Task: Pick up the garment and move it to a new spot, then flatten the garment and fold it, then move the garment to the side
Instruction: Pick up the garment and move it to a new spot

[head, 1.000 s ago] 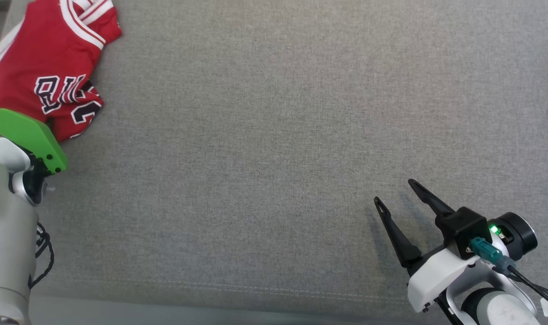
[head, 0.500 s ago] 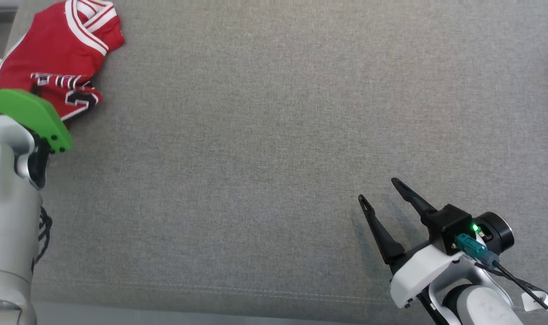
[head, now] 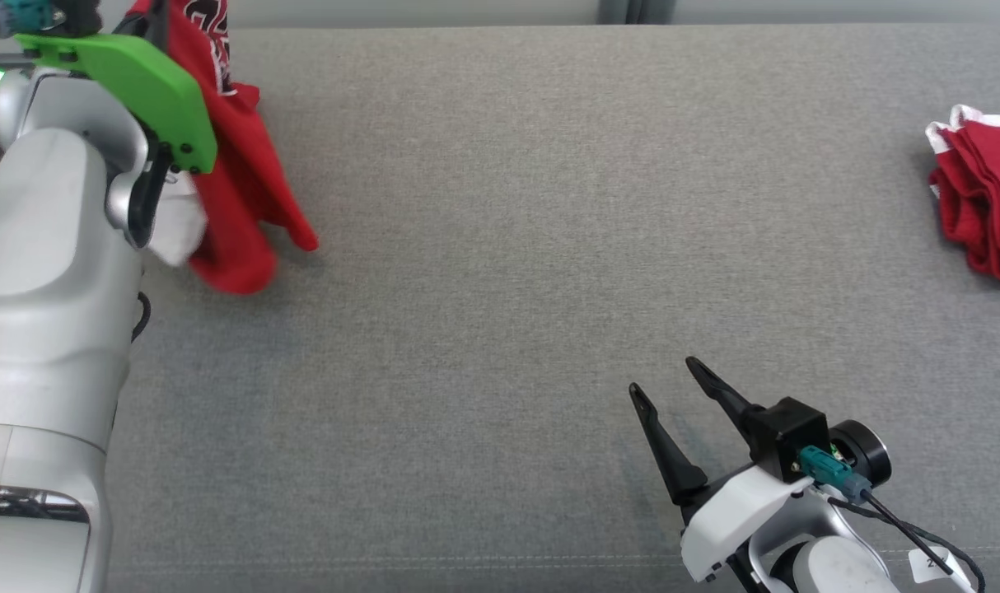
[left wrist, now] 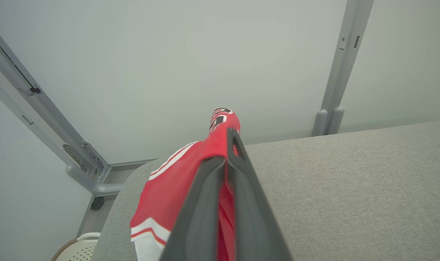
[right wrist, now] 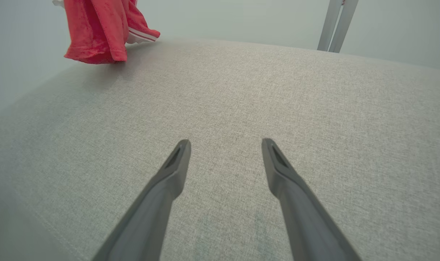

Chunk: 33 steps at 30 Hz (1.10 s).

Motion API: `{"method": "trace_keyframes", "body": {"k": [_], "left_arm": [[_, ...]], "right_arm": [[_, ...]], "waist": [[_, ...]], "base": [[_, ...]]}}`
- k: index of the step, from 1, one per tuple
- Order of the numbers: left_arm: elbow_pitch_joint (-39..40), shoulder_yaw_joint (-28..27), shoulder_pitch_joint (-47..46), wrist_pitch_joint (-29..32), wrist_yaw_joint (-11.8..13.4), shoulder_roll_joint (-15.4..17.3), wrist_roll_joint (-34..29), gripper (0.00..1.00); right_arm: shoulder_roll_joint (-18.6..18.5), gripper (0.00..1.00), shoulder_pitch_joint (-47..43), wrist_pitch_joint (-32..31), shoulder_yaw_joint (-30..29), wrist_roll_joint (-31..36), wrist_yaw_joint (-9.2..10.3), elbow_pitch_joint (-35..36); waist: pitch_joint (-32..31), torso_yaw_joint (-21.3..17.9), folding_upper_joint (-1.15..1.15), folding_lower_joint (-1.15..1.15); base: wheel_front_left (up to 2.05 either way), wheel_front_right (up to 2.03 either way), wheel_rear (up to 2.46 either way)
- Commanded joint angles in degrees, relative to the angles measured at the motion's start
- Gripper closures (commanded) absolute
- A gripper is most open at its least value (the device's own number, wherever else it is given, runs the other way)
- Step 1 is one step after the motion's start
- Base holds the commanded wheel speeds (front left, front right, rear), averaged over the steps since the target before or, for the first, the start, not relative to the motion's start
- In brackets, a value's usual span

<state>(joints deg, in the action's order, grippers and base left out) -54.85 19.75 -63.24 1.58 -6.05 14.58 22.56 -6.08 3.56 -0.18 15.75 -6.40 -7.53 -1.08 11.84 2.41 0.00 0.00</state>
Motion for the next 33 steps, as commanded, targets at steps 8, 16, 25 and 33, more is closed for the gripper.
{"method": "trace_keyframes", "body": {"k": [8, 16, 25, 33], "left_arm": [[7.2, 3.7, -1.8, 1.8, -0.7, -4.1, -0.3, 1.0], [15.3, 5.7, -1.0, 2.1, -1.0, -8.8, 2.5, 1.0], [19.6, 9.0, 3.8, 5.6, -1.3, -10.5, 10.1, 1.0], [13.7, 9.3, 10.3, 8.0, 2.8, -1.9, 7.0, 1.0]], "right_arm": [[1.3, 0.0, -0.7, 2.5, 0.7, -1.1, 0.09, -3.1], [2.4, 0.0, -0.5, 4.4, 0.9, -1.8, 0.09, -5.2], [3.0, 0.0, 1.1, 6.7, -0.1, -2.0, 0.08, -6.5], [3.2, 0.0, 2.1, 7.5, 0.3, -1.9, 0.09, -7.5]], "waist": [[-6.6, -9.4, 0.0, 0.0], [-6.4, -16.0, 0.0, 0.0], [-2.6, -17.5, 0.0, 0.0], [-0.5, -16.1, 0.0, 0.0]], "base": [[0.0, 0.0, 0.0], [0.0, 0.0, 0.0], [0.0, 0.0, 0.0], [0.0, 0.0, 0.0]]}}
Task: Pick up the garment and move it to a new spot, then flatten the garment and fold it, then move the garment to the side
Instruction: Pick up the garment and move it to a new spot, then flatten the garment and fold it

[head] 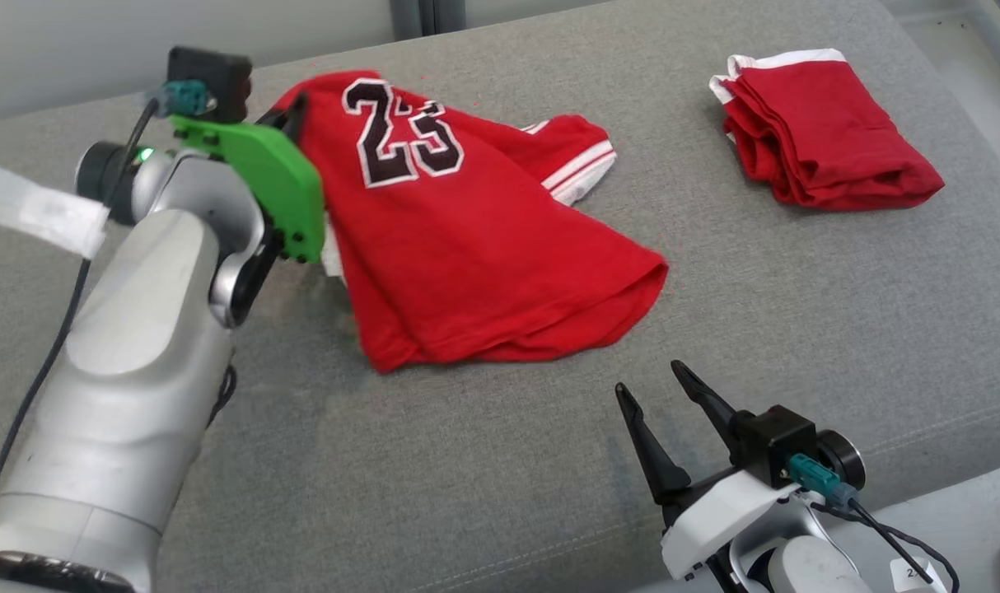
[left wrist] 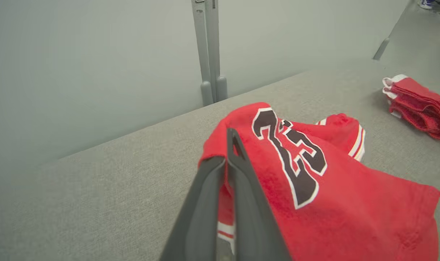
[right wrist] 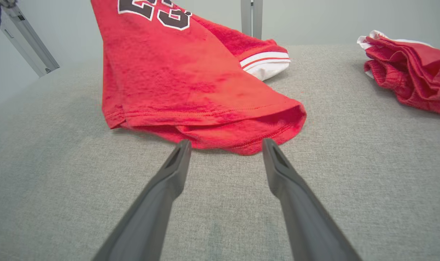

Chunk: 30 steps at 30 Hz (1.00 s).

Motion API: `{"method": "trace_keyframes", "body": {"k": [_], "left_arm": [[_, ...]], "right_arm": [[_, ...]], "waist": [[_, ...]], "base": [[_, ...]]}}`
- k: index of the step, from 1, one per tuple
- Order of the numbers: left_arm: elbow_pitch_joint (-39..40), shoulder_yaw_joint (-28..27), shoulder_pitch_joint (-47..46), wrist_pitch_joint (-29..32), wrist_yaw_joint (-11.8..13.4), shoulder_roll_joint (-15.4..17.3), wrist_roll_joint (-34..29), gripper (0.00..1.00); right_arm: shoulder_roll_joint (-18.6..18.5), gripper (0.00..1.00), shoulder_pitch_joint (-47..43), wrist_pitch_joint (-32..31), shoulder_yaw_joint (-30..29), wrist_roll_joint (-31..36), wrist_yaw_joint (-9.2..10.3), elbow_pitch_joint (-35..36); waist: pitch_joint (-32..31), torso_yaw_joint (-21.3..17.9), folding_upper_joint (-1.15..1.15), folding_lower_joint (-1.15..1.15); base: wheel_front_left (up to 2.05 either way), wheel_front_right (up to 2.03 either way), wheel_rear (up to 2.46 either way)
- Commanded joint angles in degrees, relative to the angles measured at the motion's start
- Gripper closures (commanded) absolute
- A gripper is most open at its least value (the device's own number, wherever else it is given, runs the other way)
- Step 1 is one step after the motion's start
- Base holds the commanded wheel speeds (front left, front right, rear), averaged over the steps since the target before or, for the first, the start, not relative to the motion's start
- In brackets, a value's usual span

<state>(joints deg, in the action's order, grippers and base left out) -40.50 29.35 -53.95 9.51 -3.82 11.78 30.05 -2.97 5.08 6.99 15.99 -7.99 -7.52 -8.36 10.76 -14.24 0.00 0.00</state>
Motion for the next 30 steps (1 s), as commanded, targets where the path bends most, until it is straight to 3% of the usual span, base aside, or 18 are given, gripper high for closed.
{"method": "trace_keyframes", "body": {"k": [1, 5, 6, 7, 10, 23, 25, 30], "left_arm": [[-1.8, -0.3, 1.8, 0.2, 1.1, 1.9, -0.6, 1.0], [-6.3, -0.7, 3.8, -2.1, 4.2, 5.6, -2.5, 1.0], [-7.3, -0.8, 4.0, -3.3, 5.5, 6.2, -3.1, 0.68], [-8.3, -1.2, 4.7, -4.2, 6.4, 6.0, -2.8, 0.0], [-10.9, -1.5, 6.0, -5.7, 7.0, 4.5, -1.9, 0.0], [-14.1, 0.4, 6.4, -4.5, 4.3, 0.2, -0.3, 0.0], [-12.2, 1.6, 6.3, -4.8, 2.2, -1.5, -0.4, 0.0], [-8.0, 5.0, 6.7, -3.3, 0.2, -4.3, -1.6, 0.0]], "right_arm": [[0.1, 0.0, 0.8, 0.3, 0.1, -0.2, 0.07, -0.2], [0.1, 0.0, 1.1, -0.1, 0.2, 0.4, 0.07, -0.2], [0.1, 0.0, 1.1, -0.3, 0.1, 0.5, 0.07, -0.1], [0.1, 0.0, 1.1, -0.4, -0.1, 0.7, 0.07, 0.0], [0.1, 0.0, 0.4, -0.8, -0.6, 1.0, 0.07, 0.2], [0.1, 0.0, -1.6, -1.6, -0.6, 0.6, 0.07, 0.5], [0.0, 0.0, -1.8, -1.4, -0.8, 0.5, 0.07, 0.4], [0.1, 0.0, -2.3, -1.2, -1.0, -0.2, 0.07, 0.7]], "waist": [[0.8, 0.7, 0.0, 0.0], [1.1, 1.0, 0.0, 0.0], [1.2, 1.1, 0.0, 0.0], [1.1, 1.3, 0.0, 0.0], [0.7, 2.0, 0.0, 0.0], [-3.5, 3.5, 0.0, 0.0], [-4.2, 3.6, 0.0, 0.0], [-4.6, 2.2, 0.0, 0.0]], "base": [[0.0, 0.0, 0.0], [0.0, 0.0, 0.0], [0.0, 0.0, 0.0], [0.0, 0.0, 0.0], [0.0, 0.0, 0.0], [0.0, 0.0, 0.0], [0.0, 0.0, 0.0], [0.0, 0.0, 0.0]]}}
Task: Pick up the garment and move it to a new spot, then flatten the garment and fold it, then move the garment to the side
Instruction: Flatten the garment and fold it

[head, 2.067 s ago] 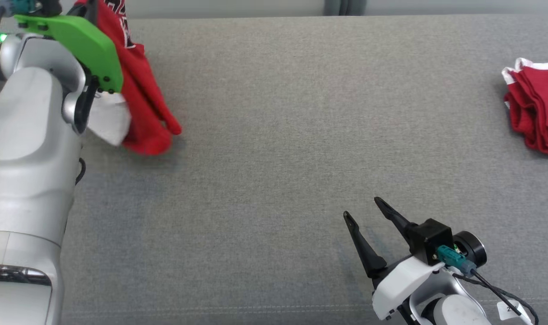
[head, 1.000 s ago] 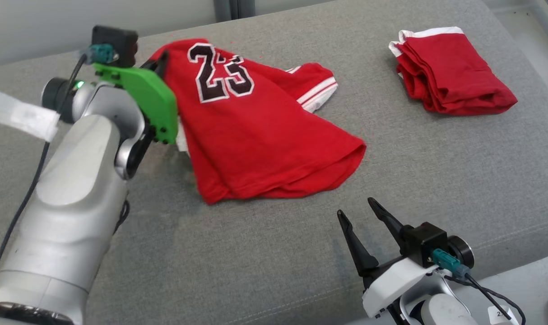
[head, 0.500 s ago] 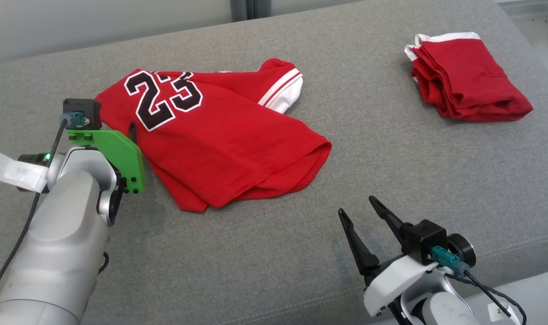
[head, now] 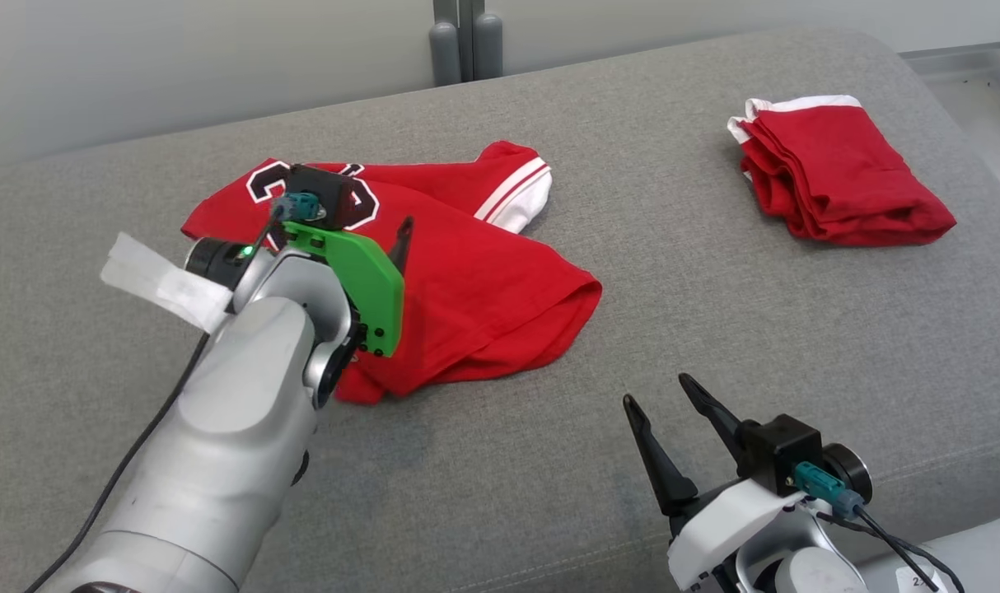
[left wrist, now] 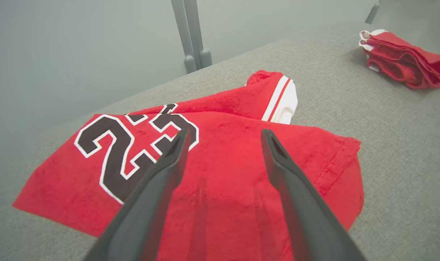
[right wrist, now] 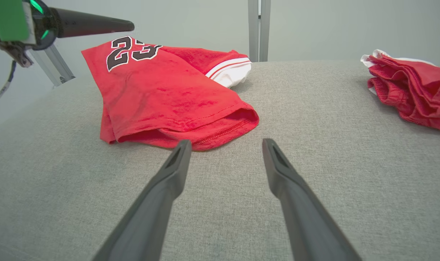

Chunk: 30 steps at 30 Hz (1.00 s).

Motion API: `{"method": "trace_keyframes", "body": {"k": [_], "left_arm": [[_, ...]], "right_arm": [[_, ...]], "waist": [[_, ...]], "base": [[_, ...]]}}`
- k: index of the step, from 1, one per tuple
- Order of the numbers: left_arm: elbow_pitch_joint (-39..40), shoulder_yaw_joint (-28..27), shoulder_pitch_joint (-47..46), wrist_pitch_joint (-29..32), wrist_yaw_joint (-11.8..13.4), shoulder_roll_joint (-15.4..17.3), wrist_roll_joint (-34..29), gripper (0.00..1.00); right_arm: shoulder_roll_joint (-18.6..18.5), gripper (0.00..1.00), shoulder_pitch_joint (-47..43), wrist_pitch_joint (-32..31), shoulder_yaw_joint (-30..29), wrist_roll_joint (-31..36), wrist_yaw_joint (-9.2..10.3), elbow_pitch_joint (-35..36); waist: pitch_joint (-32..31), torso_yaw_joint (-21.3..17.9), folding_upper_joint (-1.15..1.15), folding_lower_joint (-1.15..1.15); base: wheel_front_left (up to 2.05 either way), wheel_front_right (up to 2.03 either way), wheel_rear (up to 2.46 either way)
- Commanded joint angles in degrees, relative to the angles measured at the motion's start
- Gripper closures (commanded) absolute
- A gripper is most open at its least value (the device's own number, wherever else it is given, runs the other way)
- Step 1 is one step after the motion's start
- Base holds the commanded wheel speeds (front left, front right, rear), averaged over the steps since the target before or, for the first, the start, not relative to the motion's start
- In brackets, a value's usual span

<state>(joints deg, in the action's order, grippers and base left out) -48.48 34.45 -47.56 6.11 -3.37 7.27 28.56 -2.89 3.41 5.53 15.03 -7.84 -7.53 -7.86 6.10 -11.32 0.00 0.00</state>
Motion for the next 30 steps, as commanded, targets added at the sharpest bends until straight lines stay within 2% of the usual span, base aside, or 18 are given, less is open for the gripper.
{"method": "trace_keyframes", "body": {"k": [1, 9, 16, 22, 27, 30], "left_arm": [[0.8, 0.7, 0.3, 0.6, -0.4, -0.5, -0.4, 0.0], [4.2, 6.0, 0.0, 4.8, -0.9, -2.5, -2.5, 0.0], [2.8, 9.8, -1.5, 6.8, -1.2, -3.1, -4.5, 0.0], [0.5, 13.1, -3.0, 8.2, -1.3, -2.6, -7.1, 0.0], [-1.4, 15.2, -4.7, 8.1, 0.5, -1.6, -9.9, 0.0], [-2.2, 15.7, -5.3, 7.4, 0.6, -1.6, -10.4, 0.0]], "right_arm": [[0.0, 0.0, -0.4, 0.2, -0.1, -0.4, 0.08, 0.3], [0.0, 0.0, 1.0, 1.4, 0.0, -1.3, 0.08, 0.4], [0.0, 0.0, 1.9, 3.4, -0.4, -2.6, 0.08, -0.3], [0.0, 0.0, 2.6, 5.2, 0.3, -4.4, 0.08, -1.7], [0.0, 0.0, 3.4, 6.4, 1.2, -5.5, 0.08, -3.0], [0.0, 0.0, 3.9, 7.0, 1.4, -6.1, 0.08, -3.5]], "waist": [[0.2, -1.2, 0.0, 0.0], [3.8, -7.3, 0.0, 0.0], [7.6, -12.5, 0.0, 0.0], [9.7, -14.9, 0.0, 0.0], [11.1, -16.0, 0.0, 0.0], [11.7, -16.5, 0.0, 0.0]], "base": [[0.0, 0.0, 0.0], [0.0, 0.0, 0.0], [0.0, 0.0, 0.0], [0.0, 0.0, 0.0], [0.0, 0.0, 0.0], [0.0, 0.0, 0.0]]}}
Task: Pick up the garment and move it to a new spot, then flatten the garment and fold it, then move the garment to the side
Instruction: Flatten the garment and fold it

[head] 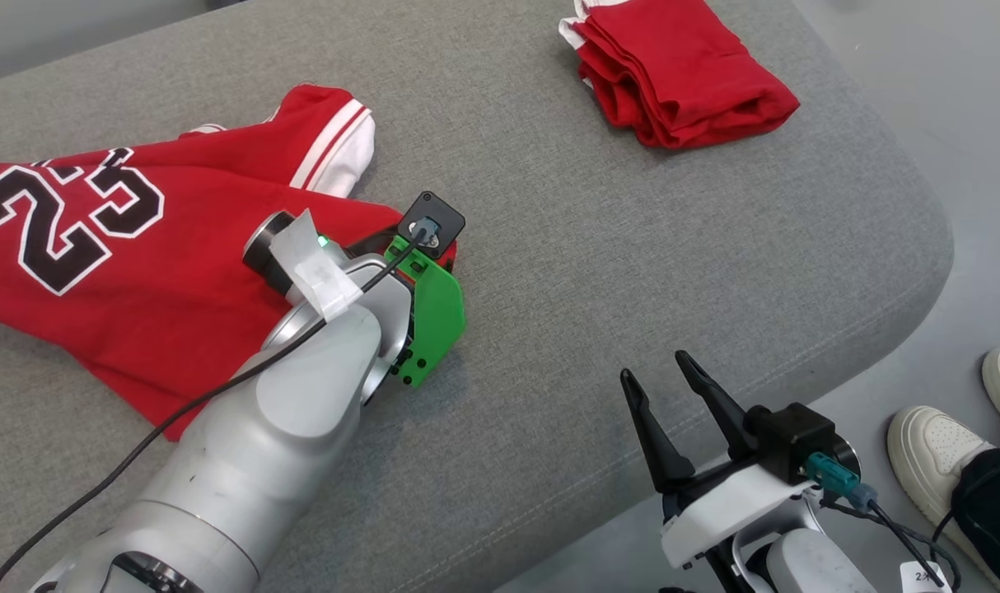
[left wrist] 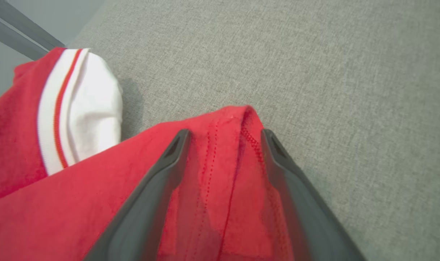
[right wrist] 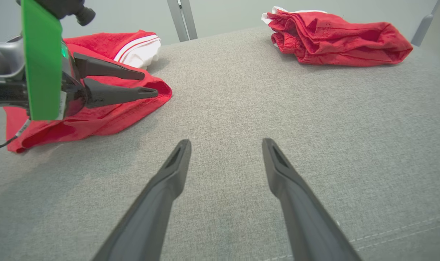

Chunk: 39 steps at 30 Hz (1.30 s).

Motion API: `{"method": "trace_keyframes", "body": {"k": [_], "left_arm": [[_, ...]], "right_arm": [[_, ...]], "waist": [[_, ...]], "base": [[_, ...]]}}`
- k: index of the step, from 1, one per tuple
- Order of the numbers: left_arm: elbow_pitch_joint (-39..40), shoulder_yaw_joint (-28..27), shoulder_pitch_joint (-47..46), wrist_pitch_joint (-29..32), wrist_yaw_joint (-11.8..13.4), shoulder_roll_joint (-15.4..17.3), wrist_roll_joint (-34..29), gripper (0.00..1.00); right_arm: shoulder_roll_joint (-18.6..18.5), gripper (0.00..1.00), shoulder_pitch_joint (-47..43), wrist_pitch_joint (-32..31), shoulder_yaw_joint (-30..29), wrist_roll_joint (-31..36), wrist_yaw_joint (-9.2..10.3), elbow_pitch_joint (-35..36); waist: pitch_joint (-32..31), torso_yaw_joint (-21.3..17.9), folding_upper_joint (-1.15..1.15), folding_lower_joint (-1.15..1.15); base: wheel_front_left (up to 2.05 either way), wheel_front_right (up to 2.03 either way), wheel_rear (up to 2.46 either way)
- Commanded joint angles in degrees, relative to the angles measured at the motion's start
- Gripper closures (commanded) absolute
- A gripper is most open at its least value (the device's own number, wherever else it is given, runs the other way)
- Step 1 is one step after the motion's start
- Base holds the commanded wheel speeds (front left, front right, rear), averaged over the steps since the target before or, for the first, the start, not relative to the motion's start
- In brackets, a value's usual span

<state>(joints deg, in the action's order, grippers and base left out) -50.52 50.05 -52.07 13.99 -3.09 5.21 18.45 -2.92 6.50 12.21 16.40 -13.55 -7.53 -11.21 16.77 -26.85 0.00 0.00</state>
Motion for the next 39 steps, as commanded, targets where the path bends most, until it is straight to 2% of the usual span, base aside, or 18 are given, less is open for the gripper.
{"method": "trace_keyframes", "body": {"k": [1, 6, 7, 8, 9, 18, 23, 25, 29, 36, 39], "left_arm": [[-0.4, 0.2, -1.1, -0.6, 0.4, 0.5, -0.4, 0.0], [-1.0, 0.1, -1.2, -1.9, 0.8, 0.4, 0.0, 0.0], [-1.0, -0.1, -1.2, -2.4, 1.1, 0.3, 0.2, 0.42], [-1.6, -0.3, -1.2, -2.8, 1.4, 0.1, 0.6, 0.96], [-1.8, -0.6, -1.2, -3.1, 1.7, 0.0, 1.0, 1.0], [-1.2, -4.1, -1.1, -8.8, 1.8, -1.1, 5.5, 1.0], [3.0, -6.8, 3.4, -11.9, 2.0, -1.4, 9.6, 1.0], [5.7, -7.4, 5.7, -12.4, 2.4, -0.6, 10.7, 1.0], [13.5, -9.1, 12.7, -12.7, 5.0, 3.6, 12.4, 1.0], [32.7, -13.2, 28.1, -9.1, 13.2, 14.9, 14.8, 1.0], [40.5, -15.2, 34.2, -7.2, 16.8, 18.7, 16.0, 1.0]], "right_arm": [[0.0, 0.0, 0.9, 0.6, 0.0, -0.5, 0.08, -0.4], [0.0, 0.0, 1.0, 1.1, -0.2, -0.7, 0.08, -1.1], [0.0, 0.0, 1.1, 1.2, -0.2, -0.7, 0.08, -1.2], [0.0, 0.0, 1.4, 1.3, 0.0, -0.6, 0.08, -1.5], [0.0, 0.0, 1.6, 1.4, 0.1, -0.6, 0.08, -1.7], [0.0, 0.0, 1.5, 1.3, -0.8, 0.5, 0.08, -2.1], [0.0, 0.0, 0.0, 0.7, -2.7, 1.7, 0.08, -2.0], [0.0, 0.0, -0.6, 0.0, -3.1, 2.3, 0.08, -1.9], [0.0, 0.0, -1.6, -0.9, -3.7, 3.0, 0.08, -1.2], [0.0, 0.0, -3.5, -2.9, -4.5, 4.1, 0.09, 0.0], [0.0, 0.0, -4.3, -3.5, -4.8, 4.4, 0.08, 0.5]], "waist": [[1.1, -1.0, 0.0, 0.0], [1.4, -0.9, 0.0, 0.0], [1.3, -0.8, 0.0, 0.0], [1.2, -0.5, 0.0, 0.0], [1.1, -0.4, 0.0, 0.0], [-0.1, 2.9, 0.0, 0.0], [-2.1, 7.8, 0.0, 0.0], [-3.3, 9.7, 0.0, 0.0], [-5.9, 13.3, 0.0, 0.0], [-9.4, 18.3, 0.0, 0.0], [-10.4, 20.0, 0.0, 0.0]], "base": [[0.0, 0.0, 0.0], [0.0, 0.0, 0.0], [0.0, 0.0, 0.0], [0.0, 0.0, 0.0], [0.0, 0.0, 0.0], [0.0, 0.0, 0.0], [0.0, 0.0, 0.0], [0.0, 0.0, 0.0], [0.0, 0.0, 0.0], [0.0, 0.0, 0.0], [0.0, 0.0, 0.0]]}}
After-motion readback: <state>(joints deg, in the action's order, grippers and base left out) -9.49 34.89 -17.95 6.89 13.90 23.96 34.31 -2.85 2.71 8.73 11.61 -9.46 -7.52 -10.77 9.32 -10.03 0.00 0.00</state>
